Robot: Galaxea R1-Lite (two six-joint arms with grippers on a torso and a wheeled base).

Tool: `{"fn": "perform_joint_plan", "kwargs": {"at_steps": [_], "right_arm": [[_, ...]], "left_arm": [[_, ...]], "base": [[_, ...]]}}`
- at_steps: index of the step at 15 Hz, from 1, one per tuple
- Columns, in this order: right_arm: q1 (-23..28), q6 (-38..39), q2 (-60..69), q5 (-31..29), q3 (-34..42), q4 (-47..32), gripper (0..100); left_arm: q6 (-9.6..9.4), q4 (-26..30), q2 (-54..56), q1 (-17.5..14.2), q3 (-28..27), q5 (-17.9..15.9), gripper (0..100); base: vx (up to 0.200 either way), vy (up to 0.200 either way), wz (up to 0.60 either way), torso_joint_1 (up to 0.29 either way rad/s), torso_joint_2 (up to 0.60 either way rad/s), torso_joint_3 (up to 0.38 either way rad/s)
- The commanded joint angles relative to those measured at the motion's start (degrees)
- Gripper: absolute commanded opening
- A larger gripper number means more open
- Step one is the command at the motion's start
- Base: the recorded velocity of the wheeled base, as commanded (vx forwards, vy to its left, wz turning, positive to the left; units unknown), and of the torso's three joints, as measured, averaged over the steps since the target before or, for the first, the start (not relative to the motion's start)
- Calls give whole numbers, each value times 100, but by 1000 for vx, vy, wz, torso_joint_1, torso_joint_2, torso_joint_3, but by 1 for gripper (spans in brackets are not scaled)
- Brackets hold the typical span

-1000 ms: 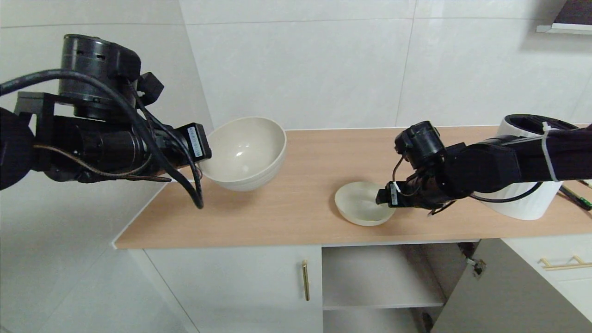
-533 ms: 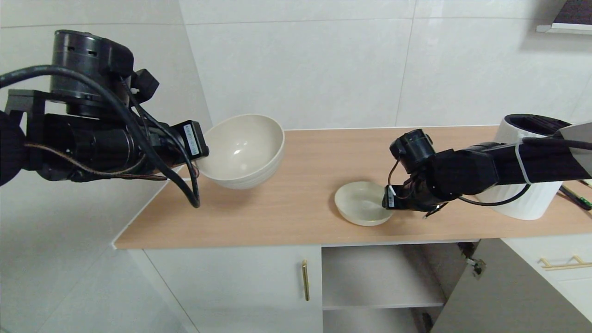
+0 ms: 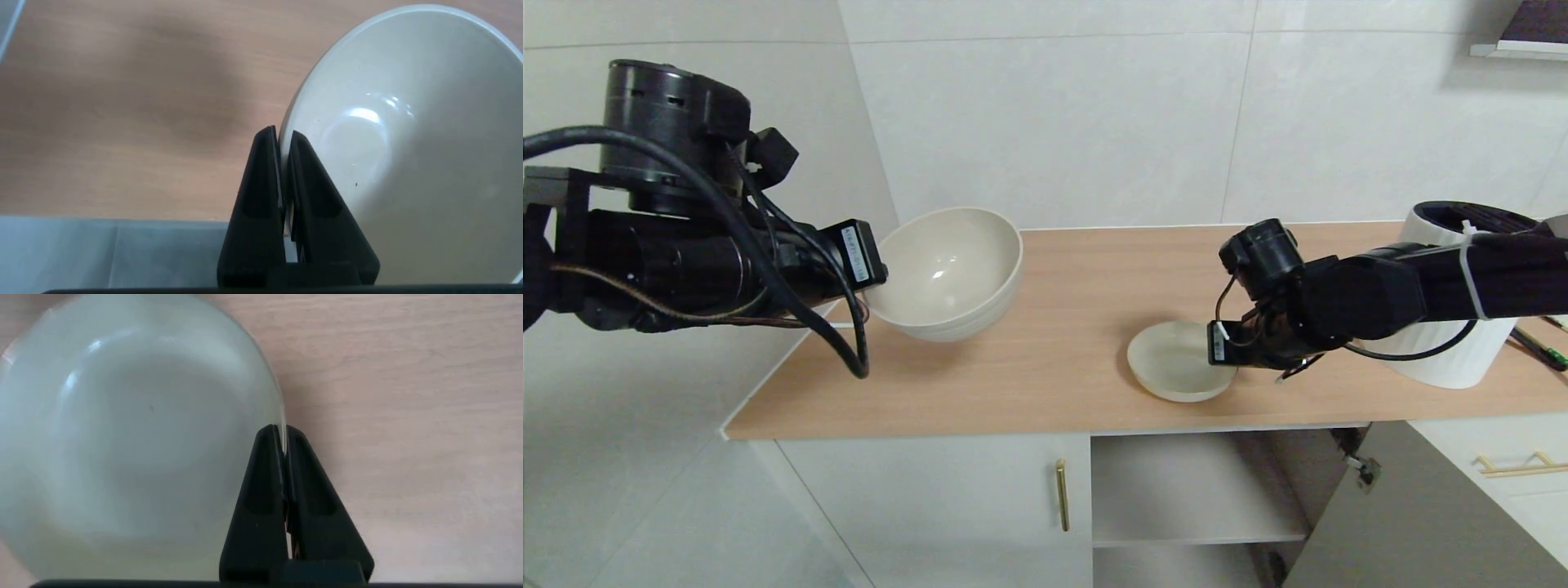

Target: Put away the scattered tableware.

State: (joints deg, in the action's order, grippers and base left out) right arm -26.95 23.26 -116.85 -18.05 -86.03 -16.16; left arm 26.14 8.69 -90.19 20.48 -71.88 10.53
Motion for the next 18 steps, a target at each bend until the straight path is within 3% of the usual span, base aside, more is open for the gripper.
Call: {"fn": "perform_joint_plan", "kwargs": {"at_steps": [1,3,6,10,15,18], "right_arm": [[-100,-6,777,171,394,-1,0],[-284,-14,1375,443,807,17,0],[-486,-41,1806,382,1106,26,0],[-636,-6,2553,-49,1598,34,0],[-785,-6,3203,-93,2161,34,0],[-776,-6,3221,-93,2266,34,0]], "left_arm": [[5,1,291,0,227,-7,0],[5,1,493,0,429,-7,0],[49,1,757,0,833,1,0],[164,1,1275,193,1475,1,0],[287,1,1179,369,1624,1,0],[296,1,1082,369,1624,10,0]], "base": [[0,0,0,0,0,0],[0,0,0,0,0,0],[0,0,0,0,0,0],[0,0,0,0,0,0],[0,0,0,0,0,0],[-200,0,0,4,1,2]]}}
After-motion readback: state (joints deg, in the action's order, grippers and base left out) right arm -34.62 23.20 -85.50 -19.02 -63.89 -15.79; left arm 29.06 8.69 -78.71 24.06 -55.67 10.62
